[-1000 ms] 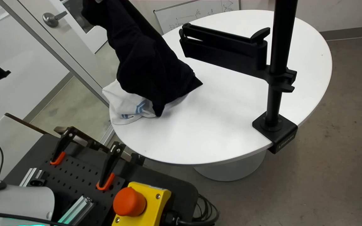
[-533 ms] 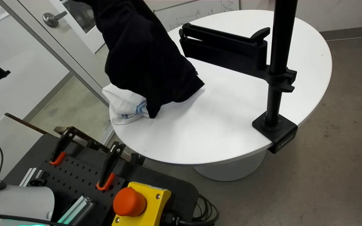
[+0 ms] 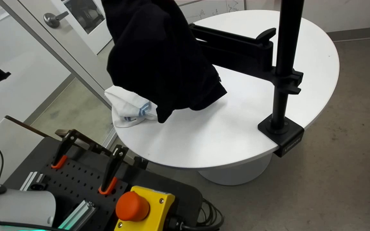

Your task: Hang the black cloth on the object

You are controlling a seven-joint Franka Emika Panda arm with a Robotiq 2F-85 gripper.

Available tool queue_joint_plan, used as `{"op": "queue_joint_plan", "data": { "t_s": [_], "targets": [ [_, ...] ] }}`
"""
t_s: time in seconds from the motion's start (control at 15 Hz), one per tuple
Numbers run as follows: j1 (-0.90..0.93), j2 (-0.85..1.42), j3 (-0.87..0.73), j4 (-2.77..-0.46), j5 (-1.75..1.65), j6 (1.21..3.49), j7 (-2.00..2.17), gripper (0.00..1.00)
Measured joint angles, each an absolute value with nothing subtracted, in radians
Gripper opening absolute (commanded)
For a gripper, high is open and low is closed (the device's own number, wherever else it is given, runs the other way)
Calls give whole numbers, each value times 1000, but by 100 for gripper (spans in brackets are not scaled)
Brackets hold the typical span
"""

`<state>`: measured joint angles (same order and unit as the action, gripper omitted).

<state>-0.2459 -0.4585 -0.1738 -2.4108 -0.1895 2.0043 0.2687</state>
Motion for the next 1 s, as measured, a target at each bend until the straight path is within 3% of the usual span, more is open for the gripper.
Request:
{"op": "queue_joint_plan", "data": {
  "t_s": [1.0],
  "targets": [
    [-279, 10, -247, -1910, -100, 1765, 231, 2]
  ]
}}
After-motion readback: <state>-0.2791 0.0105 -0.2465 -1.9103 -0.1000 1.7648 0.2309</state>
